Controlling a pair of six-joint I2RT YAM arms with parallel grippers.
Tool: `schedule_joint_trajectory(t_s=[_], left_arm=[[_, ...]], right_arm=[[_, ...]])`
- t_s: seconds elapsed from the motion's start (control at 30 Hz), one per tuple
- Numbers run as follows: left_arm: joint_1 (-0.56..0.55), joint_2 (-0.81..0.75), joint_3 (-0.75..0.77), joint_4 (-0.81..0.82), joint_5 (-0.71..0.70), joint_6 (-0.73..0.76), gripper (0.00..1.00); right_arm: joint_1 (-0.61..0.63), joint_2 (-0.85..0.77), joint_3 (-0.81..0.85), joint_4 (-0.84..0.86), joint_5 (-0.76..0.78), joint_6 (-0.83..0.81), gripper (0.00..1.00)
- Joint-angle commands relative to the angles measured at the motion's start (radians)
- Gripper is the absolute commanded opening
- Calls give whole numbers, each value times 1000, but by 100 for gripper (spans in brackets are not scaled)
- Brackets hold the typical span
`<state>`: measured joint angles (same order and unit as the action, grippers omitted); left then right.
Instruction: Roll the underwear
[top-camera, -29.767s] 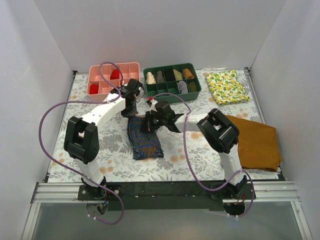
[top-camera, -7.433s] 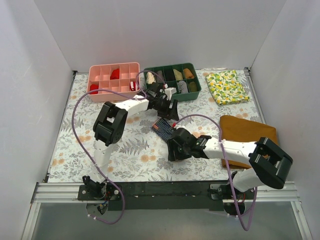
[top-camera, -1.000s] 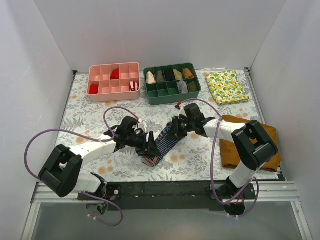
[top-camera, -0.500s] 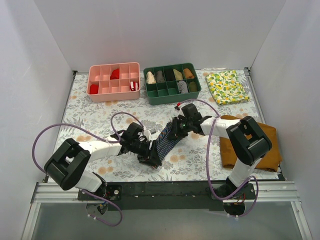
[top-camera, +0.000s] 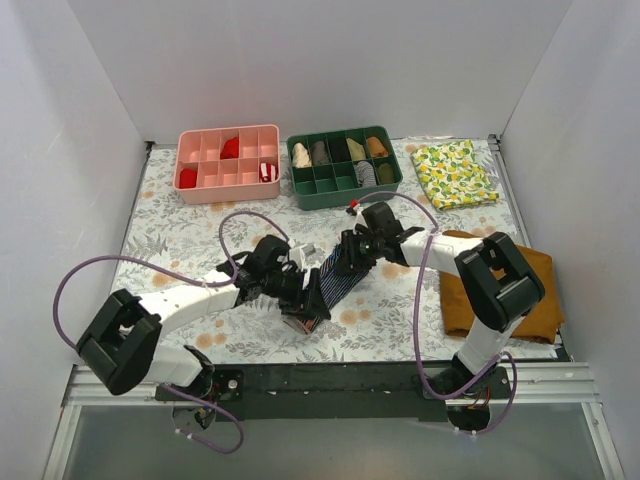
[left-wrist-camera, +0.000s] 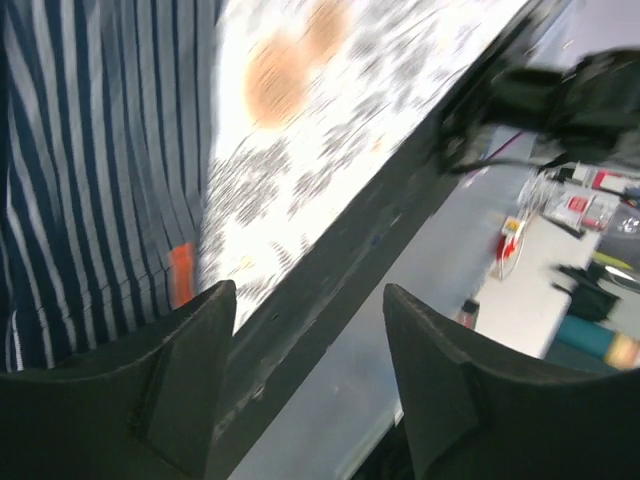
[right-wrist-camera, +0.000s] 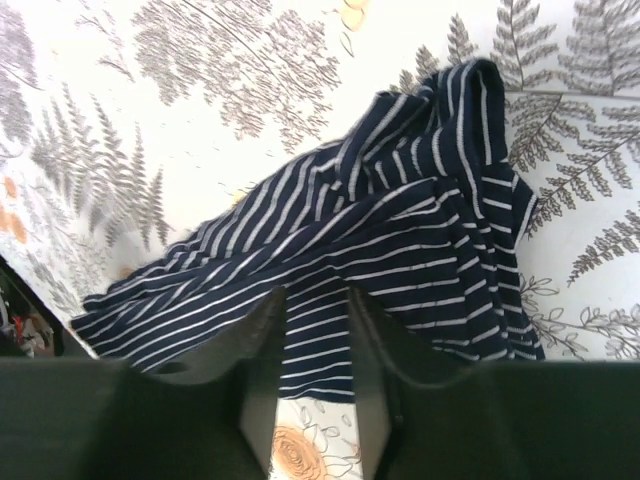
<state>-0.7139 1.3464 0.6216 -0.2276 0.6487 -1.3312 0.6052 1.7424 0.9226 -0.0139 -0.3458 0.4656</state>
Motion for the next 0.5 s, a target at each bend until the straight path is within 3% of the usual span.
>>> schedule_joint_trajectory(t_s=[0.0,0.13,0.47], left_arm=[[-2,-118,182,-106,-163,38,68],[8,-116,233,-179,-338,75,76],[80,45,178,-205,-475,79,77]], right_arm=[[-1,-119,30,5,-15,-68,44],[1,-236,1,5,34,-62,55],[-2,-399,-125,-267,339,33,57]])
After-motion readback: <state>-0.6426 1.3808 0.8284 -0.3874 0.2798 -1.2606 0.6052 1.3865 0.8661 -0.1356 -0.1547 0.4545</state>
